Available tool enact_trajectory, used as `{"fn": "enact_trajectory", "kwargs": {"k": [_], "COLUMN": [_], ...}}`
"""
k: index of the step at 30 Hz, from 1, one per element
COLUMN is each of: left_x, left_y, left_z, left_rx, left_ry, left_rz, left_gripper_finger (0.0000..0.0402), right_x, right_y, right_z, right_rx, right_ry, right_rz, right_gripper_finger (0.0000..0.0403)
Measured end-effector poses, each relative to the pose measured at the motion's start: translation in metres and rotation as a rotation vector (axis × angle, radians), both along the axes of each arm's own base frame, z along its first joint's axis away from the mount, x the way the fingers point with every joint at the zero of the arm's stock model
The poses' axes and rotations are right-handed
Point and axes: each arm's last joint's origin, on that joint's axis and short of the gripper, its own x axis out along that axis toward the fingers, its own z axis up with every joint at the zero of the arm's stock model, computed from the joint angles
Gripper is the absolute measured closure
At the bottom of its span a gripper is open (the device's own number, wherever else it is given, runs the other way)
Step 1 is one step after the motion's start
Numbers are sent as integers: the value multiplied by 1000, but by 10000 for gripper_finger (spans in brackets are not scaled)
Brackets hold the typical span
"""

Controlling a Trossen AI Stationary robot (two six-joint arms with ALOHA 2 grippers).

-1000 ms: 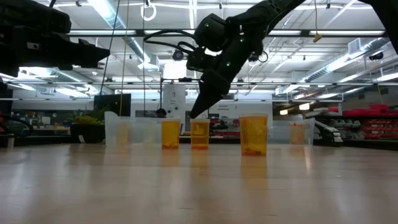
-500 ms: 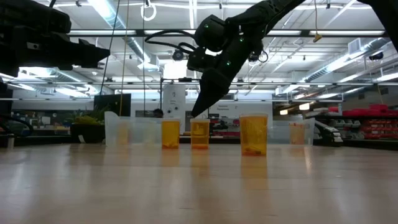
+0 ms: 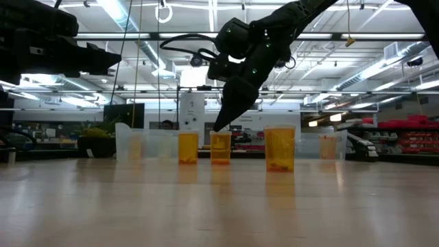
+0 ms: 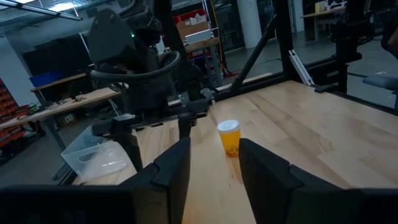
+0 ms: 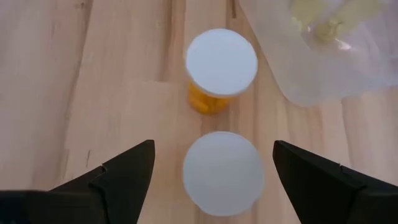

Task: Pick and place medicine bottles into bin by pill shape (circle, oval)
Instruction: Put the orange large pill bottle into the right transparent bin

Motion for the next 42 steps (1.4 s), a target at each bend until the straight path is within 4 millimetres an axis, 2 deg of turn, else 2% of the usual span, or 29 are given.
{"fn": "enact_trajectory", "kwargs": {"k": [14, 29, 42], "left_x": [0, 0, 0], "left_y": [0, 0, 0], "left_z": [0, 0, 0], "left_rx": [0, 0, 0], "left_ry": [0, 0, 0], "left_rz": [0, 0, 0], "left_gripper_finger": [264, 256, 258], "right_x": [-1, -1, -7], "right_y": [-1, 1, 1], "right_z": [-1, -1, -16], "right_rx": [9, 54, 23], "right_ry": [7, 3, 11], "right_rz": [-12, -21, -30], "right_gripper_finger": [67, 67, 67]}}
